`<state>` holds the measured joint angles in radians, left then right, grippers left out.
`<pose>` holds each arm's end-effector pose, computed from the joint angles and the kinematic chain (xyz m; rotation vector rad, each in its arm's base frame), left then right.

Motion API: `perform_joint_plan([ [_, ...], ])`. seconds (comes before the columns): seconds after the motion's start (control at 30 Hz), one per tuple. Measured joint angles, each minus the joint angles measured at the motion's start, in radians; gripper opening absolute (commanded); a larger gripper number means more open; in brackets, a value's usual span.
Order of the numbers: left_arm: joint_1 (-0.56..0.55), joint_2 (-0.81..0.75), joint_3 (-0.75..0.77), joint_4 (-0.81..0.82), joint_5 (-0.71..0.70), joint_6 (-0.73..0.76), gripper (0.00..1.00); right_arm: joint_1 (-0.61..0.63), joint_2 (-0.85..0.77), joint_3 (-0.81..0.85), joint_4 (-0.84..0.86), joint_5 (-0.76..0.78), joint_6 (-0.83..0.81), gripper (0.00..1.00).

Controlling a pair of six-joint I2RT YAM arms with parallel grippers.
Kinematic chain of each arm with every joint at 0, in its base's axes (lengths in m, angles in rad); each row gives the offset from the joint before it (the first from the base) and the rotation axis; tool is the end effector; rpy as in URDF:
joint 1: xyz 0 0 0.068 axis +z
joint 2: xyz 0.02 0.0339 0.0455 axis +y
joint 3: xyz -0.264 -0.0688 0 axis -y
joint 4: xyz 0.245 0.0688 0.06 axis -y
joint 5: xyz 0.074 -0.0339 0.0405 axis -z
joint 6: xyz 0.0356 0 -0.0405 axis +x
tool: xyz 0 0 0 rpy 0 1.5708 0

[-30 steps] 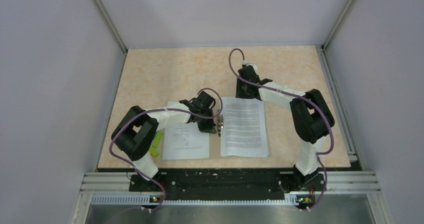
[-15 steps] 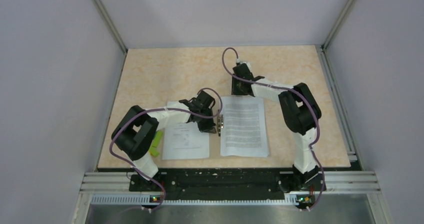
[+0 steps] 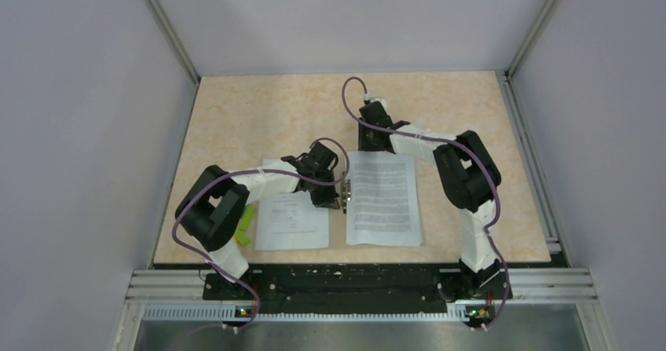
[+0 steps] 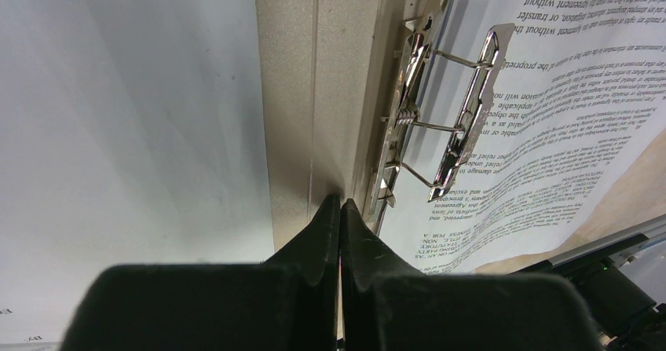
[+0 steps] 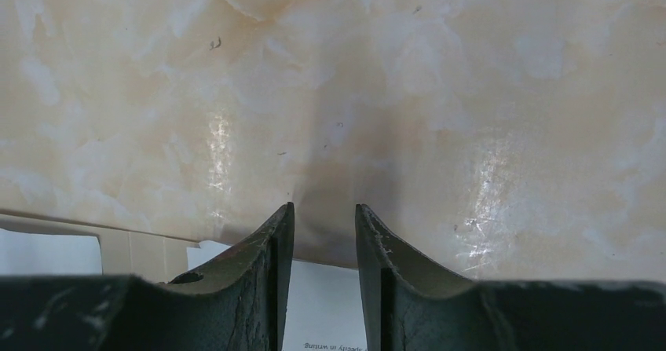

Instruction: Put the files into the folder

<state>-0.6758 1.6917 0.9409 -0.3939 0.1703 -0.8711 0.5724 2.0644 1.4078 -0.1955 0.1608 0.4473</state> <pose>0.2435 -0.2030 0.1530 -0.2287 2.8826 -0.6135 0.3794 0.2377 0.1618 -0.0783 2.4254 0.2741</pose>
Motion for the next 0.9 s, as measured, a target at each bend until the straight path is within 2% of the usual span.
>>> perform_joint_plan([
  [0.7,0.000,0.002,0.003,0.000,0.001,-0.007,0.00,0.037,-0.038,-0.060,0.017,0.010,0.000,0.35],
  [0.8,0.000,0.002,0.003,0.000,0.001,-0.008,0.00,0.039,-0.038,-0.060,0.017,0.012,0.002,0.41],
  [0.9,0.000,0.002,0.003,0.000,0.000,-0.008,0.00,0.042,-0.038,-0.059,0.017,0.011,0.006,0.52],
])
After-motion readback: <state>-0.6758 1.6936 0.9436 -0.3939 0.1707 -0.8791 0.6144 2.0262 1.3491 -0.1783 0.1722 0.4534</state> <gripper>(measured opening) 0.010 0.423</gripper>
